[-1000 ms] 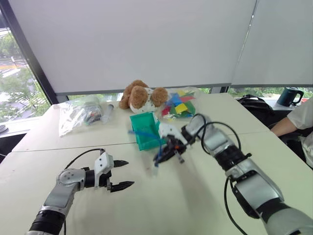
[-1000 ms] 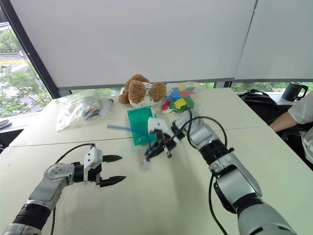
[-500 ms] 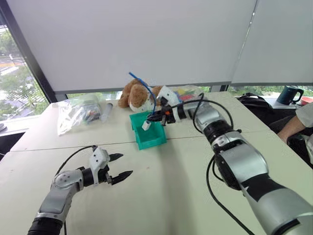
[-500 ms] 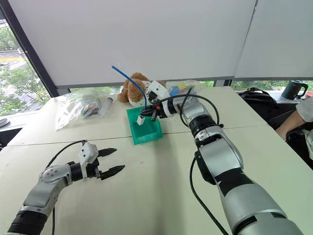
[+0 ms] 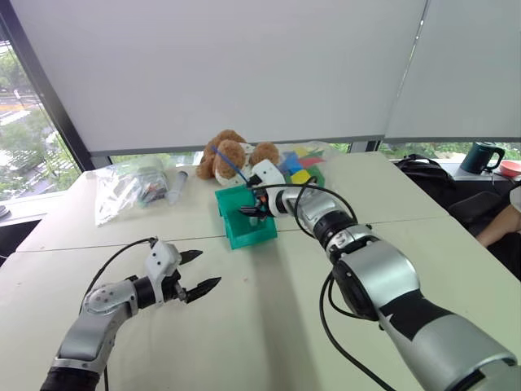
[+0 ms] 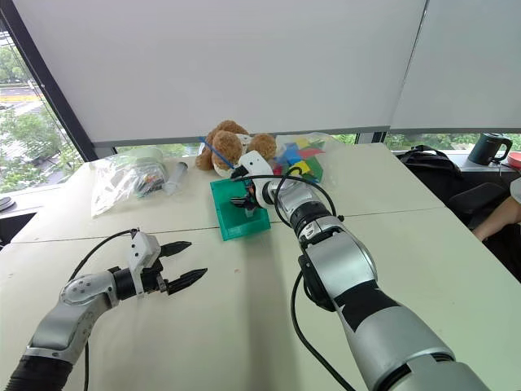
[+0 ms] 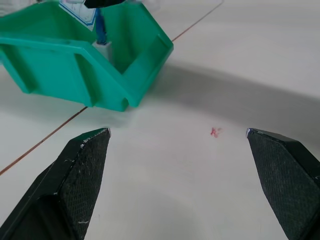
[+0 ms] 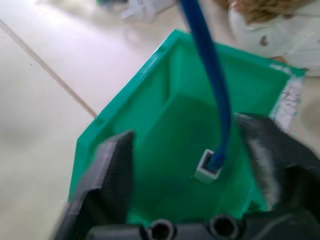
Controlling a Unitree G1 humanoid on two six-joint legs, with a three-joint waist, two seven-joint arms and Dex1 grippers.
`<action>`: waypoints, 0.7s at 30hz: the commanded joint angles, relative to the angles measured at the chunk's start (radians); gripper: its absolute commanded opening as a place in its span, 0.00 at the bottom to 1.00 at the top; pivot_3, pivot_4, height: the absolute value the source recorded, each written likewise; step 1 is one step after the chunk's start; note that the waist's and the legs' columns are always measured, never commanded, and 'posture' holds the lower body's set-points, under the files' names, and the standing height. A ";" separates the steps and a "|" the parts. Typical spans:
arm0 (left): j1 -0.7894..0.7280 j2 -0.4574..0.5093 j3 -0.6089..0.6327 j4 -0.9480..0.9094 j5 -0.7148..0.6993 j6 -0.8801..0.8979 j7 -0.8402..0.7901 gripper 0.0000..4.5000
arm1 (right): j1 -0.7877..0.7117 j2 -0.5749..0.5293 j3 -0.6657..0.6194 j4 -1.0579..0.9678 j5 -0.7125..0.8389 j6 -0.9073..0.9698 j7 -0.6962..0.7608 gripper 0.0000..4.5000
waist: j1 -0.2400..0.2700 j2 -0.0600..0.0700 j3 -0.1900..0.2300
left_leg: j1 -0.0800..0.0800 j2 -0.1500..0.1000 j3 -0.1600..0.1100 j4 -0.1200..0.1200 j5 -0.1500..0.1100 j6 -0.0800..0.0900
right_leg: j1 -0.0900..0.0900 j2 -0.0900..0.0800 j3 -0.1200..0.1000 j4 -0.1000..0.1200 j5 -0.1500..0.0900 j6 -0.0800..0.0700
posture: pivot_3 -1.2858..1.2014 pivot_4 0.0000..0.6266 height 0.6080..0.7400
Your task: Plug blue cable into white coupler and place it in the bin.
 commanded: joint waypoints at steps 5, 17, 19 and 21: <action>0.018 0.020 0.059 -0.090 -0.047 0.086 0.052 1.00 | -0.122 -0.081 -0.174 -0.034 0.100 0.020 -0.071 0.98 | -0.001 -0.001 0.003 | 0.000 0.000 0.000 0.000 0.000 0.000 | 0.000 0.000 0.000 0.000 0.000 0.000 | 0.52 0.24 1.00; -0.038 0.064 0.162 -0.176 -0.190 0.276 0.095 1.00 | 0.344 -0.415 -0.104 -0.939 0.243 0.489 0.443 0.98 | 0.011 -0.003 0.006 | -0.001 -0.001 -0.001 0.000 0.000 0.000 | 0.002 0.005 0.000 -0.002 0.000 0.001 | 0.52 0.24 1.00; -0.027 0.083 0.185 -0.188 -0.206 0.297 0.092 1.00 | 0.479 -0.470 -0.116 -1.156 0.294 0.603 0.447 0.98 | 0.009 -0.001 0.008 | -0.002 -0.001 -0.002 0.000 0.000 0.000 | 0.002 0.005 0.000 -0.002 -0.001 0.001 | 0.52 0.24 1.00; -0.004 0.110 0.204 -0.210 -0.222 0.320 0.086 1.00 | 0.588 -0.509 -0.148 -1.315 0.349 0.702 0.432 0.98 | 0.002 0.000 0.010 | 0.000 -0.001 -0.002 0.000 0.000 0.000 | 0.002 0.005 0.001 -0.002 -0.001 0.001 | 0.52 0.24 1.00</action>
